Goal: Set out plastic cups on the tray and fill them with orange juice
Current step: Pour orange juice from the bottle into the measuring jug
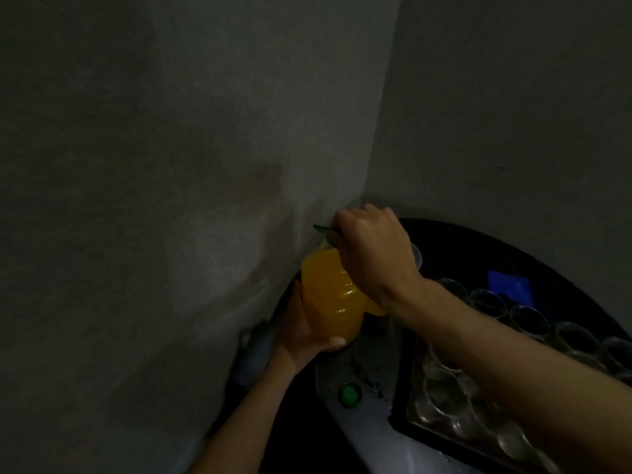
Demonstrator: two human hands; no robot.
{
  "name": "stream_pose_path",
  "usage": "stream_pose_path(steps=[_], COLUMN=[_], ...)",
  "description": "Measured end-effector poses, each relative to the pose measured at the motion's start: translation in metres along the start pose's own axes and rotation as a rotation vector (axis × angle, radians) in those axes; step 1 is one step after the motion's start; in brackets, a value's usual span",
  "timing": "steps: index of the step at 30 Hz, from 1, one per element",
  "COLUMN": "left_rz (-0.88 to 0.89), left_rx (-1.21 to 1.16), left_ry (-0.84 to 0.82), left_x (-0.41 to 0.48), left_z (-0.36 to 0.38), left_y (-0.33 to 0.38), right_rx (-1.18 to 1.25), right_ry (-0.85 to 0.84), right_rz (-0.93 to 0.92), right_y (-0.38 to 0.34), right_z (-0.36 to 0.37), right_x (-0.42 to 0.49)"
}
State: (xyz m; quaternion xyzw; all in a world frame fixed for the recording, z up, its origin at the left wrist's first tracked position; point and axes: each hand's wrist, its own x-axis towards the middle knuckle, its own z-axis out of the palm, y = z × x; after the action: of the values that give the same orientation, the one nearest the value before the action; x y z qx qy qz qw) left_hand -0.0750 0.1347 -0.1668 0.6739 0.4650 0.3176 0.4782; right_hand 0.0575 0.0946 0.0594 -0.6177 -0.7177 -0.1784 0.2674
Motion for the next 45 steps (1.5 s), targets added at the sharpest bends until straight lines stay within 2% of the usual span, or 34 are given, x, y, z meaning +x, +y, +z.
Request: stream_pose_path(steps=[7,12,15,19,25,29,33,39,42,45], left_rz=[0.036,-0.024,-0.009,0.030,0.070,-0.013,-0.018,0.025,-0.033,-0.036], left_rx=[-0.011,0.031,0.141,0.237,0.102,-0.003,0.002,0.138,0.318,0.365], left_ry=[-0.045,-0.007,0.020,0.044,0.095,0.151,0.164,0.091,0.060,0.073], left_x=[0.012,0.016,0.014,0.014,0.005,0.004,0.003,0.005,-0.003,-0.007], left_z=[-0.002,-0.001,-0.002,0.000,0.007,0.017,0.016,-0.009,-0.024,-0.036], left_y=[0.000,-0.001,0.008,0.007,0.013,0.015,0.018,0.020,0.040,0.051], right_rx=[0.075,0.072,0.022,0.016,0.128,0.183,0.185,0.269,0.325,0.396], right_ry=[0.004,0.037,0.051,-0.014,-0.084,-0.136,-0.172,-0.159,-0.180,-0.233], right_rz=[-0.009,0.022,0.038,0.015,0.066,0.107,0.124,0.266,0.287,0.292], right_y=[0.006,0.009,0.010,0.013,0.005,0.006,0.011,0.041,0.050,0.052], right_z=[0.007,0.007,0.005,0.004,0.001,-0.004,-0.009,-0.013,-0.019,-0.029], right_x=[-0.005,-0.002,-0.003,-0.005,0.005,0.010,0.013,0.018,0.022,0.030])
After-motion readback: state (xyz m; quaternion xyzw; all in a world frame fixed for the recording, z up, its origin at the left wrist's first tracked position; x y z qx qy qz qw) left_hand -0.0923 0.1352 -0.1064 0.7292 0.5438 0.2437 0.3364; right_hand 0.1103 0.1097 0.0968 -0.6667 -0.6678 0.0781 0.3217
